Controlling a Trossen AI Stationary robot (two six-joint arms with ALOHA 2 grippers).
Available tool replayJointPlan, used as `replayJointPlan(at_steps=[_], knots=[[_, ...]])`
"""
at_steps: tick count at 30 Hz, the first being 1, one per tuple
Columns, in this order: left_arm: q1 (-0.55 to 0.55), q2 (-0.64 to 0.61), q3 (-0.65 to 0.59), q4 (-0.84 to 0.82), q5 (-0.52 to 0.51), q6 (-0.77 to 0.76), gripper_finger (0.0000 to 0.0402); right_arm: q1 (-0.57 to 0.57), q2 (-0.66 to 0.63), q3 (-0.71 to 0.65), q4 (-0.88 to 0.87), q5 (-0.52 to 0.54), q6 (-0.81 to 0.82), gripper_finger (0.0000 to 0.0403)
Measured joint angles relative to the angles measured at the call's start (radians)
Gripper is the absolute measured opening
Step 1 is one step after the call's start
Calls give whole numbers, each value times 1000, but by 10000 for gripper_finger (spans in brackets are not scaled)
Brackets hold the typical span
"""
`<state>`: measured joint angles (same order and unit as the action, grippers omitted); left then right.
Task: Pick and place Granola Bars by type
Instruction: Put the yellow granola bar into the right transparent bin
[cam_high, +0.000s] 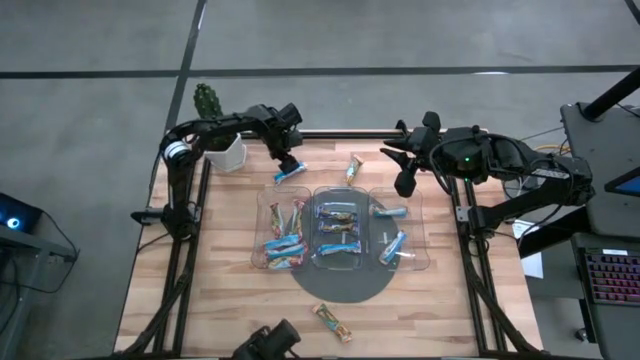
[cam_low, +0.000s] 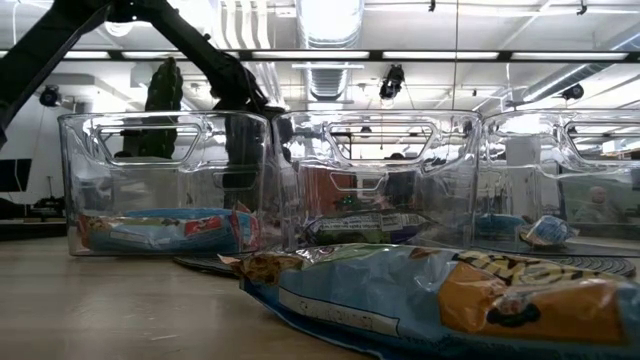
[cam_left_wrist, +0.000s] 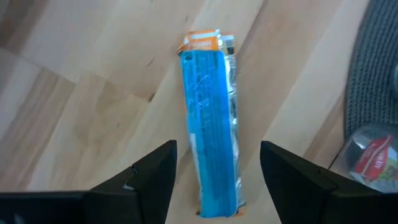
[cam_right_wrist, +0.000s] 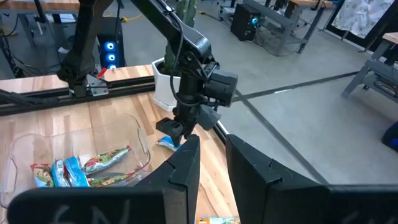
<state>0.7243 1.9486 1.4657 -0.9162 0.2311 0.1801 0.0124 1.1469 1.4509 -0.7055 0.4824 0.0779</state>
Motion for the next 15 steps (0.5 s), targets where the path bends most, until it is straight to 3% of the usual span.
replayJointPlan(at_steps=[15], knots=[[-32,1,4,125,-30,1,213,0,0,0,-1,19,-10,68]])
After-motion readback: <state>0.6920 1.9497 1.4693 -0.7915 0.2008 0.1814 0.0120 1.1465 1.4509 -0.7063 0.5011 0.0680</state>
